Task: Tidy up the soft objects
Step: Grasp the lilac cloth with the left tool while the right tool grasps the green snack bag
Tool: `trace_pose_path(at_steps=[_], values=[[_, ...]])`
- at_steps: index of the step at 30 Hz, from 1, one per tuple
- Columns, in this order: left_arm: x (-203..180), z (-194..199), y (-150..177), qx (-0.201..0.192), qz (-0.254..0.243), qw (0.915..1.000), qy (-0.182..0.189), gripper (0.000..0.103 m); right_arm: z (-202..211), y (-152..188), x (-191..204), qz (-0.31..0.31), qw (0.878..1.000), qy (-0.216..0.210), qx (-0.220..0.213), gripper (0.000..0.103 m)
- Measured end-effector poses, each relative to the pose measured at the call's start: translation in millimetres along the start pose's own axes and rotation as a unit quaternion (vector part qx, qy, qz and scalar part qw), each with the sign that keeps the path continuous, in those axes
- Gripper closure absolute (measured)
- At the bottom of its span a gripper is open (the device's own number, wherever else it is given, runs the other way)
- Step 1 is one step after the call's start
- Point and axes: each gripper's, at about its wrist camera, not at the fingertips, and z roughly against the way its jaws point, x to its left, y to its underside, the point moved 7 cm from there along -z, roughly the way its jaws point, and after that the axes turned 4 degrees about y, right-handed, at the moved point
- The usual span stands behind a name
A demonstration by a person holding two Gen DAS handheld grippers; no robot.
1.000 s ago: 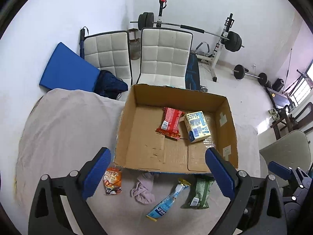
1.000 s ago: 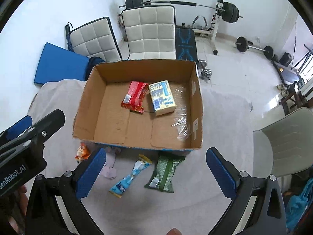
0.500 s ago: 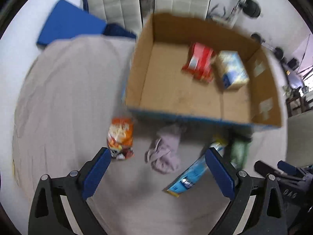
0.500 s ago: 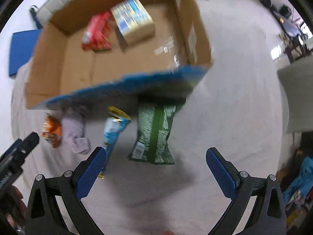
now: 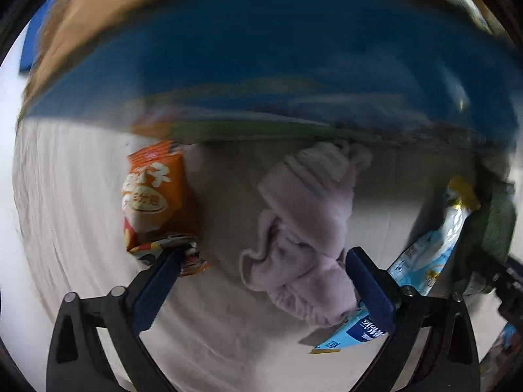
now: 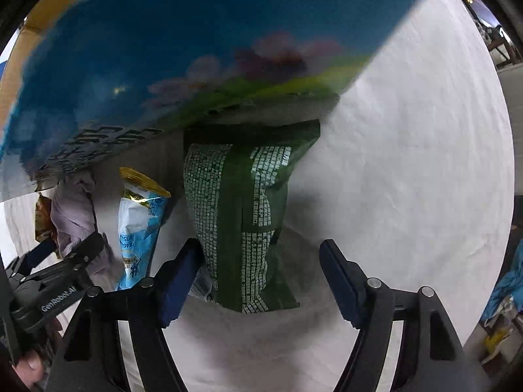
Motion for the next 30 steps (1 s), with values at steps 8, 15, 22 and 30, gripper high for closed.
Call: trace_pose_path(at_steps=[8,15,22,30], values=[[-3,0,4,-0.007,0.015,0.9998,-0.01,0.0,0,6,9,0.018,1.0,0.012,0.0,0.035],[-1,15,9,-0.024,0.025,0.9994,-0.003,0.029,3,21,14,0.031,0.999,0.017,0.006,0.037],[-25,28,11,-0.027,0.011,0.9993,0.025,0.064,-4,22,7,0.02,1.0,0.006,0.018,0.048],[-24,29,54,-0.005,0.01,0.9982,0.059,0.073,-14,63,-17,0.036,0.998,0.002,0.059,0.054]])
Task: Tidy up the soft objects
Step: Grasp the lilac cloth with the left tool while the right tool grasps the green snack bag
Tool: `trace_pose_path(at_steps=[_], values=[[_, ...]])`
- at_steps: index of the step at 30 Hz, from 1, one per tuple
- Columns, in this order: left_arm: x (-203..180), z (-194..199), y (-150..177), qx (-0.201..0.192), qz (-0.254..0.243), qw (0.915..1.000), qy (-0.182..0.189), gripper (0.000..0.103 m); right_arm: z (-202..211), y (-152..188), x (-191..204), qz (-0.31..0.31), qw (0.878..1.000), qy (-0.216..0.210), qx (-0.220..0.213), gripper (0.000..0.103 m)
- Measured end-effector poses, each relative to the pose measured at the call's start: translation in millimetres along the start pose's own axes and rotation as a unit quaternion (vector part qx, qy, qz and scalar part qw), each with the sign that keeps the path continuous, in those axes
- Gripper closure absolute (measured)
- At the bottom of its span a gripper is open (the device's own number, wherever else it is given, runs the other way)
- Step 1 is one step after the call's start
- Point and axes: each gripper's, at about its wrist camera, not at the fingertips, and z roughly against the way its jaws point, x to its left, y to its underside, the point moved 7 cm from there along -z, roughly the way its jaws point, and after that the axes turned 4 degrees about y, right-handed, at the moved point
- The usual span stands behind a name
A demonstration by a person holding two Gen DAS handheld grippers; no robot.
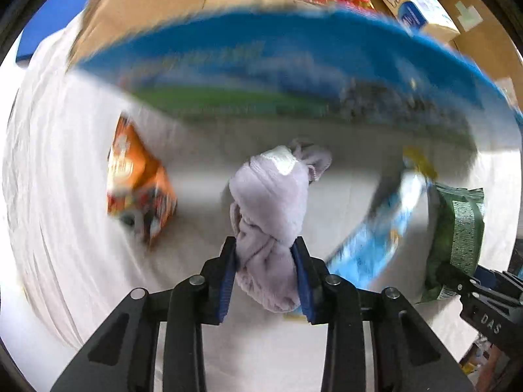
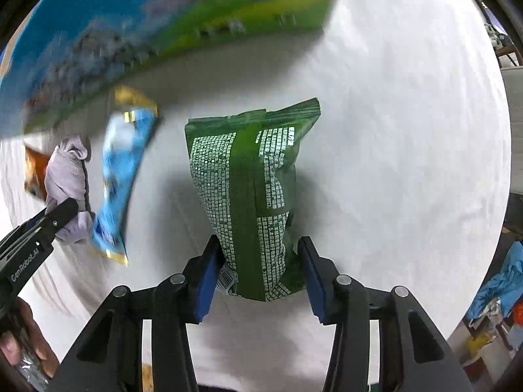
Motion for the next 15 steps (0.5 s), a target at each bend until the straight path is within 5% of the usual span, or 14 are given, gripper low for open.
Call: trace_pose_path(at_steps=[7,15], values=[[0,-10,54,0.023,0.001,0.9997,0.009,0.07,-13,22,-2,0.015,1.0,0.003,0.008,0.048],[7,-35,50,0.039,0.031,0.9984,0.028,0.069,-29,29,-12,0.0,1.0,-0.01,0.0,0.057]])
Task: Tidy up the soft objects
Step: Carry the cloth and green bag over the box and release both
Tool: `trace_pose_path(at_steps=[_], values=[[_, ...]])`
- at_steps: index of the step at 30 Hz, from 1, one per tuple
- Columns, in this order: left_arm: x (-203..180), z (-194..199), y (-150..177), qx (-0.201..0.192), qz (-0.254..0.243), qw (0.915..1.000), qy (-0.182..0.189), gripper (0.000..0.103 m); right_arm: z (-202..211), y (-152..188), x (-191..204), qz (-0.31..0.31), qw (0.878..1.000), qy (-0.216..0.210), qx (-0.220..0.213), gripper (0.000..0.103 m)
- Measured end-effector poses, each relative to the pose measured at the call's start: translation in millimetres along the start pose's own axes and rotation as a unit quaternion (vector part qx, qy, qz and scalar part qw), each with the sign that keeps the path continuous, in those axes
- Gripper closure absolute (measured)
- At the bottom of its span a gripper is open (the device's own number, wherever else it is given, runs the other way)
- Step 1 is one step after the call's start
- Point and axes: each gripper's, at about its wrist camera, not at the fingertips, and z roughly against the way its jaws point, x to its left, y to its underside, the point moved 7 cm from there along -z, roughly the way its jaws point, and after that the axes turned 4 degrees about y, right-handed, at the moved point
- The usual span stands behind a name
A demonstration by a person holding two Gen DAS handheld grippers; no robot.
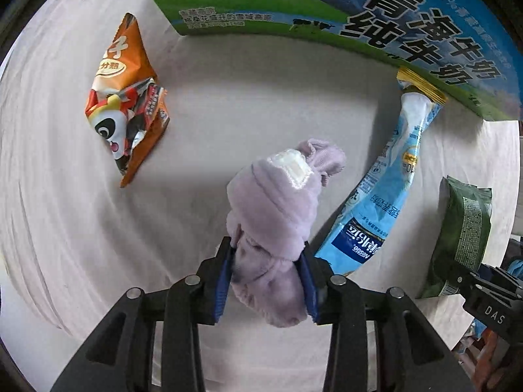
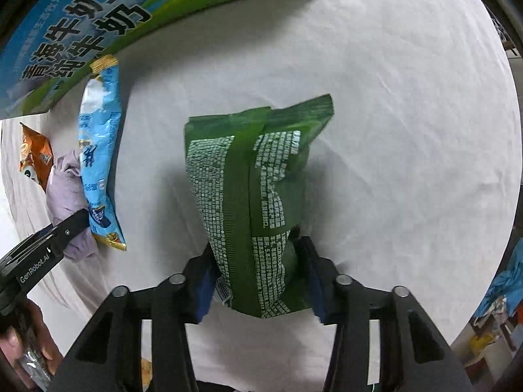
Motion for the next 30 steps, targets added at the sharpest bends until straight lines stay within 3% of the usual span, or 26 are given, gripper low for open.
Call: trace_pose_path(at_steps=[5,10,17,21,24,30], values=[[9,28,-16,-0.016,-0.002,0.9999,-0.001,0.074,16,10,4,0.018,1.0,-0.002,-0.009,0.062],[6,68,1,-0.045,-0.007,0.9989,0.011,0.074,65,11,8,0.039,0.998,-0.04,-0.04,0.063],[-19,172,6,-0.124,-0.017,0.9901,0.062,0.074,157,0,21,0.06,0.988,-0.107,-0.097,0.063],[-30,217,-14,-0.15,-0.025,0.9844,0.088,0.074,201,-30,34,0.062,0.983,-0.115,-0.126,0.063],[-37,231,-42,-0.164,-0.026,0.9822,0.087,0.074,213,-61,38,0.046,0.984,-0.109,-0.137,0.063],[-37,210,-115,-0.133,-0.008,0.9867,0.093,0.074,198,-133,54,0.012,0.991,-0.089,-0.096,0.063]])
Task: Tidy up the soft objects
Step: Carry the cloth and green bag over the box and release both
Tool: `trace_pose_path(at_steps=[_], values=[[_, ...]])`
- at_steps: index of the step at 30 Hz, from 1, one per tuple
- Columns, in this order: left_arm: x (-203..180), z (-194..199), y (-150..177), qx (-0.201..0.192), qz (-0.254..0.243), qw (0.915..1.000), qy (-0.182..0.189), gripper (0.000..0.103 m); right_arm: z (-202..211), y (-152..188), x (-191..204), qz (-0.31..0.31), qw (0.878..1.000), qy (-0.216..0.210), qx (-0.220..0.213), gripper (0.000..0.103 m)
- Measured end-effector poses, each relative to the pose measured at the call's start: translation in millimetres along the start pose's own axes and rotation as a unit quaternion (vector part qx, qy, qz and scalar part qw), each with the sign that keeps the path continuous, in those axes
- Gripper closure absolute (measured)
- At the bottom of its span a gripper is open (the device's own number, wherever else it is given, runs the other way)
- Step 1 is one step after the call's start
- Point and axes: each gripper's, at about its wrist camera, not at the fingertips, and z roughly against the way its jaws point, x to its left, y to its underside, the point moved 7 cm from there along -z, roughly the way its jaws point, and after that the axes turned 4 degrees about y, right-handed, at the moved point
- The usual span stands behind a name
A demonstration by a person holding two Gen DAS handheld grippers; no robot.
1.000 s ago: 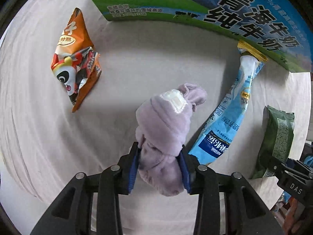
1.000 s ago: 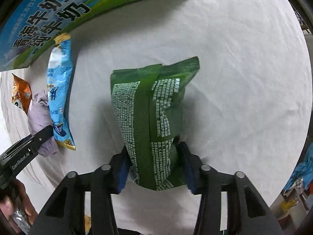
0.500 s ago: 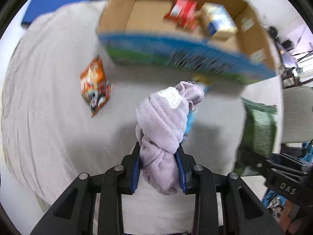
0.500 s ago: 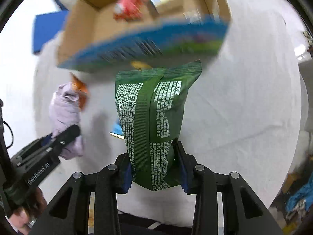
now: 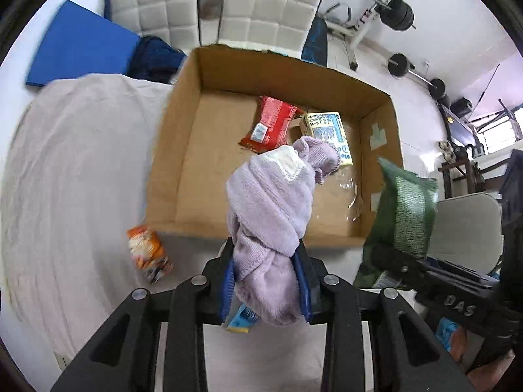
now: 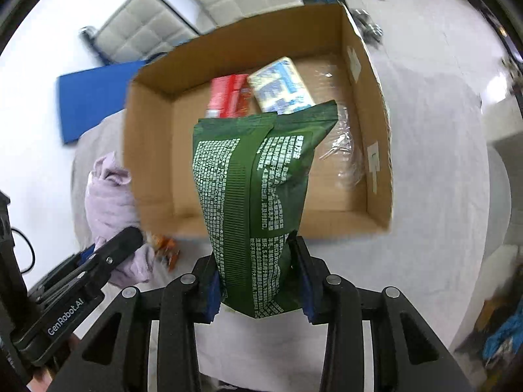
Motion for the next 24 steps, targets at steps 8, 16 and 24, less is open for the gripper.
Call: trace_pose_path(at_steps=[8,16,24], values=[[24,-66,-52,0.078,0.028,0.9965,-0.012,0.074,-66,-24,-24,-0.057,0.994,0.03,0.083,0.063],[37,-112,-91,0.103,0.028,0.9937,-0.034,0.074,-101,-45,-33,-0.063,0.991,0.064,0.094,0.063],[43,-134,-130,0.098,0.001,0.9917,-0.084,0.07,-109,-53,-27,-0.043,0.991,0.096,0.085,0.06]])
